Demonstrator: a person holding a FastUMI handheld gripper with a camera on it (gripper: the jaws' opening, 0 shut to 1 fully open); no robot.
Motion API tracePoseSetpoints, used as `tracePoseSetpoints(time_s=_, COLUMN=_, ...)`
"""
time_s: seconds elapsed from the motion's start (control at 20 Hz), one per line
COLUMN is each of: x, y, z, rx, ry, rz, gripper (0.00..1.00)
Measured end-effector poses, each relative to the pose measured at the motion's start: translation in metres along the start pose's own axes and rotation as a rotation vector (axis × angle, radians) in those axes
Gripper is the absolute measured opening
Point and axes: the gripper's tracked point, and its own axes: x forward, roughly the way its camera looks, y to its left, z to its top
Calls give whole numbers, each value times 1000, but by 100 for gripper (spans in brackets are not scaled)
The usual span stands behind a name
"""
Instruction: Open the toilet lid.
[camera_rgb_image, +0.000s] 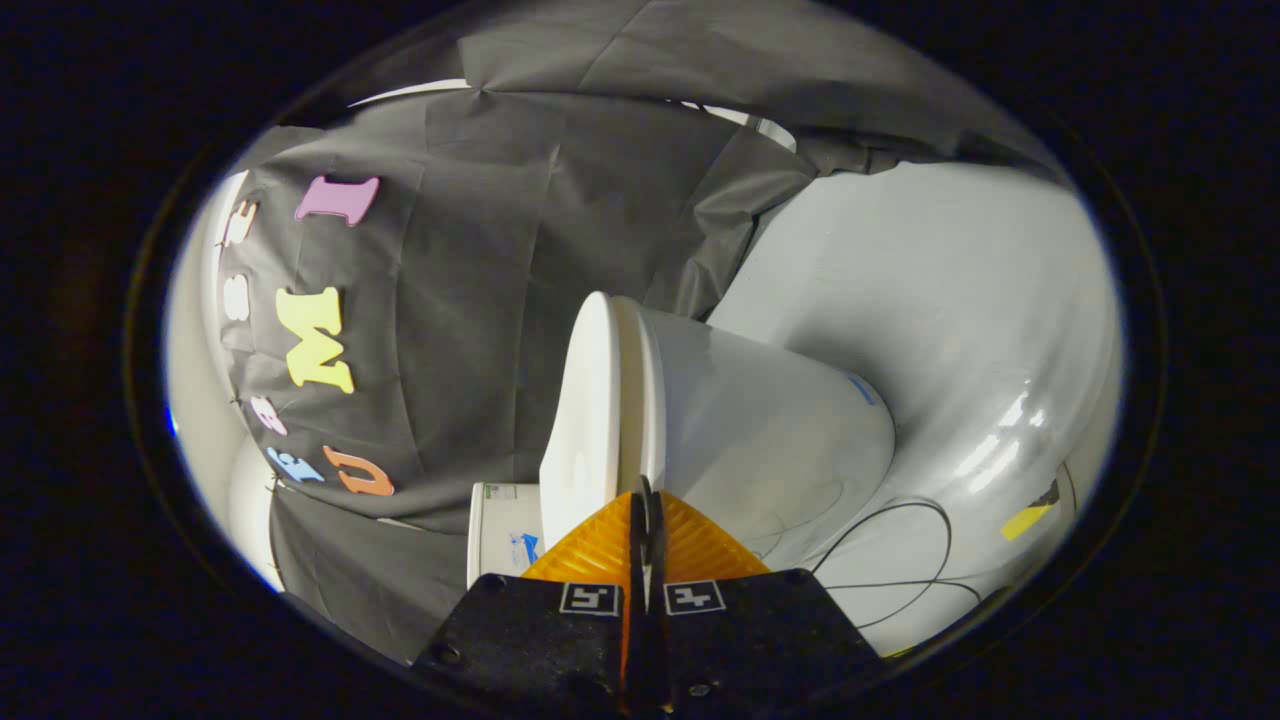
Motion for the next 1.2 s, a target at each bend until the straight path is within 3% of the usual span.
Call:
tracePoseSetpoints(time_s=0.25, x=-2, y=9, z=1, rx=-59, ry=-13, rz=-49, gripper=3)
tracePoseSetpoints(time_s=0.95, x=-14, y=53, z=5, rx=-93, ry=-46, rz=-57, gripper=3)
tracePoseSetpoints(time_s=1.2, x=-15, y=64, z=5, rx=-182, ry=-40, rz=-83, gripper=3)
